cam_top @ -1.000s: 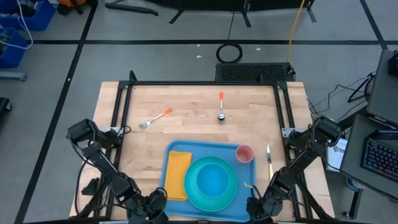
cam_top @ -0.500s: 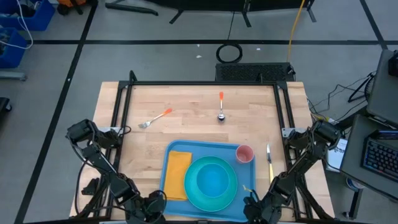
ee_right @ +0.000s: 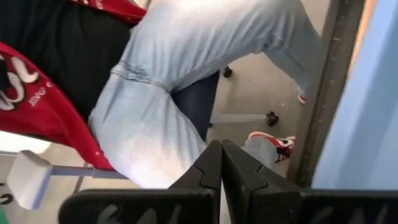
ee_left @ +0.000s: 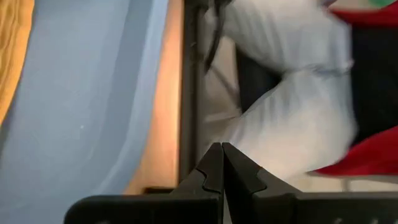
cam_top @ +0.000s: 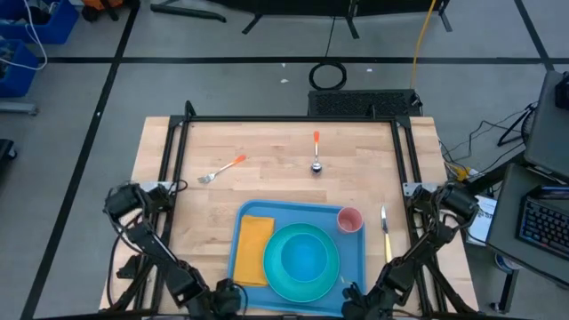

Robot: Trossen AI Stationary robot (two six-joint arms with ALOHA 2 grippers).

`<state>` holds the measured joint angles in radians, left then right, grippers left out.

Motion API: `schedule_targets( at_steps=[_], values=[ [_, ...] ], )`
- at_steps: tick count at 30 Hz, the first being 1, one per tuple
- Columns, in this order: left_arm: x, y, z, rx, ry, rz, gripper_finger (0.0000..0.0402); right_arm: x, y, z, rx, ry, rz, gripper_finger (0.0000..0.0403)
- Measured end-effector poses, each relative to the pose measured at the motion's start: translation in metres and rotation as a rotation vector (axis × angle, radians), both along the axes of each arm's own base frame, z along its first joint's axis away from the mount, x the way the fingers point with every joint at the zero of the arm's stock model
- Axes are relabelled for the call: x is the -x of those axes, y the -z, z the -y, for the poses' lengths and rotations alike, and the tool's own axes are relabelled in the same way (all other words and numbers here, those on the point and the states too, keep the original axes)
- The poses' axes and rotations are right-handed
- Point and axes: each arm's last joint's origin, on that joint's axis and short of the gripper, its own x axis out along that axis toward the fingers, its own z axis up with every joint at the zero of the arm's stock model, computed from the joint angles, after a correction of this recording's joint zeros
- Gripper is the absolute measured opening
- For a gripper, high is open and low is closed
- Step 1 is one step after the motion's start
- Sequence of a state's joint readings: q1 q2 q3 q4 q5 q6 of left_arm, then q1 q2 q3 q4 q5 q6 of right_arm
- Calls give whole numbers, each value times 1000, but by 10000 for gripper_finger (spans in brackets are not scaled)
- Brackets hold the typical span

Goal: Set up tray
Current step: Adjust the blue serving tray

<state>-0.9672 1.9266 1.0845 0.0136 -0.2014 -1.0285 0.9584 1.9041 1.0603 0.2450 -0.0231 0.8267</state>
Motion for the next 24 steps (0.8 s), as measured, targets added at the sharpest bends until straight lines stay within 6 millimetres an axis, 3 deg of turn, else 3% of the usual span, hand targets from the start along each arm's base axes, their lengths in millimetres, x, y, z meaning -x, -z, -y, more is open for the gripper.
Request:
schedule_targets(
  at_steps=[6, 24],
  values=[
    [-13, -3, 10, -91, -19, -3, 0, -2, 4, 4, 43, -2, -11, 0],
    [-14, -4, 8, -131, -87, 11, 0, -1, 11, 12, 132, -2, -61, 0]
  ],
)
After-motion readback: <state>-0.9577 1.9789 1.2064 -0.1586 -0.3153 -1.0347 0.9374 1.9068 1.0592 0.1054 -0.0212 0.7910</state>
